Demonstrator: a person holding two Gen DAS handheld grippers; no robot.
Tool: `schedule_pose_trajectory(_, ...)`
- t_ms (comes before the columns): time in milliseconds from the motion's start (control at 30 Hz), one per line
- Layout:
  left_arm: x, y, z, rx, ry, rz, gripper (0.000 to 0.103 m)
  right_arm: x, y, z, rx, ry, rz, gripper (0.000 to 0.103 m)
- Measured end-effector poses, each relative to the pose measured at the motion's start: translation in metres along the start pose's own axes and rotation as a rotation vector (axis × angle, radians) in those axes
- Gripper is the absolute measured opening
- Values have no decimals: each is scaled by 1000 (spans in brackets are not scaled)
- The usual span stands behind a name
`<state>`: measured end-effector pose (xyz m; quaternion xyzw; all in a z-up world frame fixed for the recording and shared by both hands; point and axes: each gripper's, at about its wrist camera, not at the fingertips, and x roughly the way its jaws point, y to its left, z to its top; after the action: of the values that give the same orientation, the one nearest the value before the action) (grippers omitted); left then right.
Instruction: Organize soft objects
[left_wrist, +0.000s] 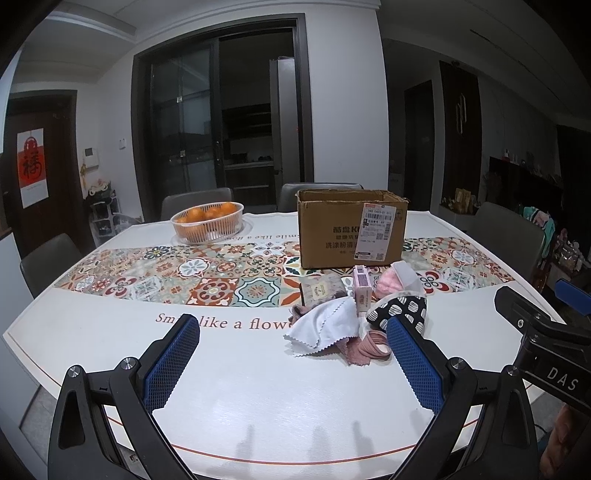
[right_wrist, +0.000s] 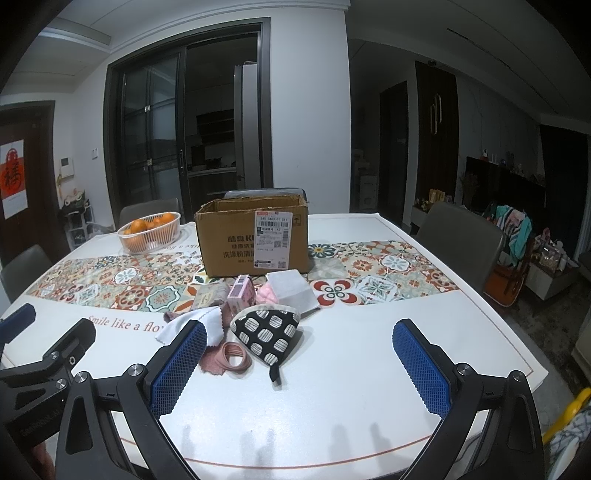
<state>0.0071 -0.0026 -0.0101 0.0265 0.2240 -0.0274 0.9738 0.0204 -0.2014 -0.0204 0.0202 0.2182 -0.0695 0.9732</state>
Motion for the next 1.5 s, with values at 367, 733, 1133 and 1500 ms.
schedule_pose_trajectory(367, 26, -17, -1, 59, 40, -104, 103, 20, -9, 1, 17, 40, 12, 103)
schedule_pose_trajectory(733, 71, -39, -14, 139, 93, -156, 95, 66, -16, -6, 9, 115, 78, 102)
schedule_pose_trajectory(1133, 119, -67, -30, 197, 212, -270, 74, 122, -19, -8, -17, 201, 214, 91)
schedule_pose_trajectory(1500, 157, -80, -42, 232, 295, -342, 63, 166, -15, -22, -11, 309, 307, 79)
